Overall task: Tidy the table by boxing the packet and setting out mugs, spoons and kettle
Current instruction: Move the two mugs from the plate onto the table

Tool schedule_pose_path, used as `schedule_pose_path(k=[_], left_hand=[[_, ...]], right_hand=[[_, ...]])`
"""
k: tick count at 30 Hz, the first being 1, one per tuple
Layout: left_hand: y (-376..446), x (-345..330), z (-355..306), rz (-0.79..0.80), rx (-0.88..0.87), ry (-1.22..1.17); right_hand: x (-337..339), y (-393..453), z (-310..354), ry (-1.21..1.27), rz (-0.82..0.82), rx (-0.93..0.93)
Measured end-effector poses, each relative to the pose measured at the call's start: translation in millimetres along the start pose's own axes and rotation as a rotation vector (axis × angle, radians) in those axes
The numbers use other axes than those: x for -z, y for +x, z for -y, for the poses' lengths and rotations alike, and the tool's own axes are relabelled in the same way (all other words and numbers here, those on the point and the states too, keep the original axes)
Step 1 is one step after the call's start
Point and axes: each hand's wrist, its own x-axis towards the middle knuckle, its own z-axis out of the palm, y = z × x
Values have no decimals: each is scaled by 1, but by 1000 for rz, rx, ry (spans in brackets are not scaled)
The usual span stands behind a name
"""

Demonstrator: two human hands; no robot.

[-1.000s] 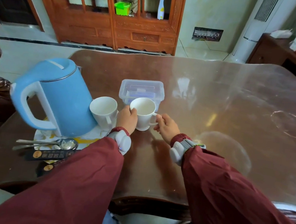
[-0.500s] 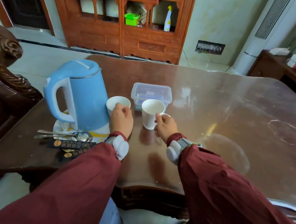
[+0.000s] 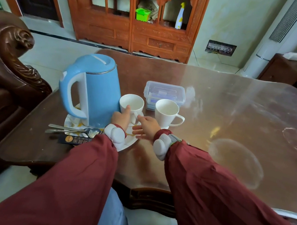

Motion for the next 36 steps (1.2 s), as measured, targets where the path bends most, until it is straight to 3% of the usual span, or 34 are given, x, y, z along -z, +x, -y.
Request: schedule_pose_path(k=[12, 26, 36], left_hand=[[-8, 8, 4, 99, -3, -253], [-58, 19, -6, 106, -87, -134], [-114, -37, -15, 166, -124, -82]], right_hand=[[-16, 10, -12, -50, -76, 86], [14, -44, -17, -108, -116, 178], [85, -86, -47, -166, -216, 198]])
